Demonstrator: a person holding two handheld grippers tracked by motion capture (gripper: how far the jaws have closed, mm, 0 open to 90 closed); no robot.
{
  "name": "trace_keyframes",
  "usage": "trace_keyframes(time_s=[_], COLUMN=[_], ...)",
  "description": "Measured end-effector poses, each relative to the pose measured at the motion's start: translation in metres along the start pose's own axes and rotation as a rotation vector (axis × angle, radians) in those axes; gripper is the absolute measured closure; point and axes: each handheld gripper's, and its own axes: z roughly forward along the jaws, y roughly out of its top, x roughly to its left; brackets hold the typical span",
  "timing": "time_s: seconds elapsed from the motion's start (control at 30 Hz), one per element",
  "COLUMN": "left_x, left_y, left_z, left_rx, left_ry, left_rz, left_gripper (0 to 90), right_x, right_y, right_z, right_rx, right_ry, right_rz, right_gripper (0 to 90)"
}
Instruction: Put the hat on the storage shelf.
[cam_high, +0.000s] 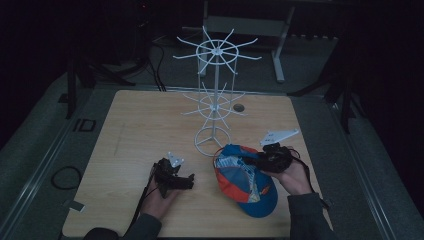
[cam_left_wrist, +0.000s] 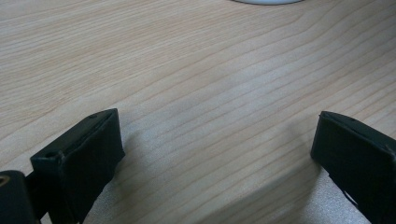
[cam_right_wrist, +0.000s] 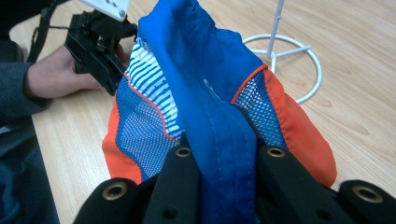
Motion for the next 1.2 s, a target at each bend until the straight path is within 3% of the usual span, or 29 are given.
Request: trace_keyframes(time_s=[0.5, 1.2], left_x=[0.000, 0.000], left_y=[0.000, 0.000], left_z=[0.000, 0.000], left_rx=[0.000, 0.000], left_ry=[0.000, 0.001], left_rz=[0.002, 0.002], left_gripper=[2.6, 2.6], right_x=[-0.002, -0.004], right_y=[-0.001, -0.002], right_z=[-0.013, -0.031], right_rx=[-0.085, -0.162], right_ry=[-0.008, -0.023], right_rz=[0.011, 0.032], right_gripper=[83.7, 83.6])
